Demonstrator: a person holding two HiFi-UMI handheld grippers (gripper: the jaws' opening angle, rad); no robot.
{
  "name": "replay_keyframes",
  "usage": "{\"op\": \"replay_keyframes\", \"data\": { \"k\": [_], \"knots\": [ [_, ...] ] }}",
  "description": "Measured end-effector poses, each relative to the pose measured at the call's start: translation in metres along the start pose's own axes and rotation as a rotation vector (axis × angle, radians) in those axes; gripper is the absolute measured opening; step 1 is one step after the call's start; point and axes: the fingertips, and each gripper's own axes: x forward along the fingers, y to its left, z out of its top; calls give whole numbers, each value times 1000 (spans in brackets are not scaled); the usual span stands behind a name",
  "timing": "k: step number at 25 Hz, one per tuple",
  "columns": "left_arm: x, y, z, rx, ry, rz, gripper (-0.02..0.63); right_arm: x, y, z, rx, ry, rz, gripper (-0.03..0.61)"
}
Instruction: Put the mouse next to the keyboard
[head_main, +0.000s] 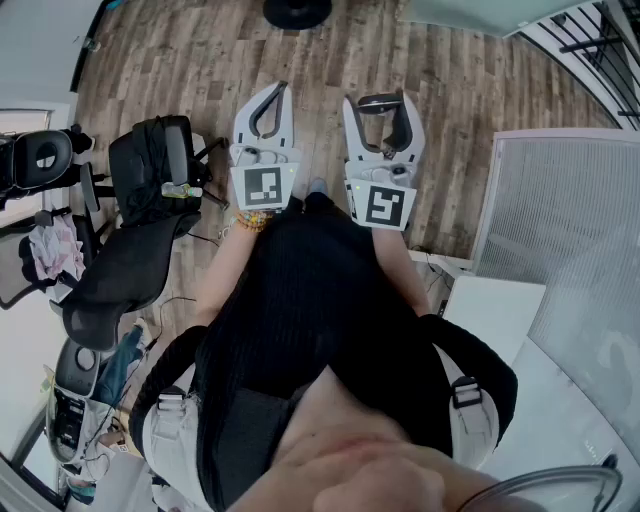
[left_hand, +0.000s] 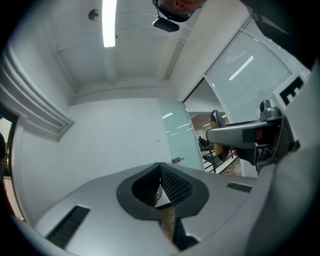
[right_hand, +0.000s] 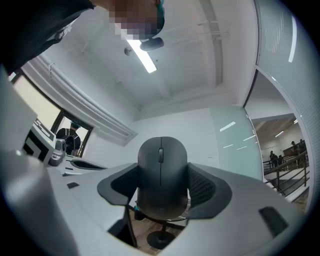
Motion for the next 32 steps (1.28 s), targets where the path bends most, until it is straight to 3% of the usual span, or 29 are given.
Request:
{"op": "replay_keyframes", "data": {
  "k": [15, 32],
  "knots": [
    [20, -12, -21, -33, 30, 17, 14, 16, -17, -30, 6, 60, 11, 284],
    [145, 63, -59, -70, 5, -21, 14, 149, -30, -101, -40, 154, -22, 284]
  ]
}}
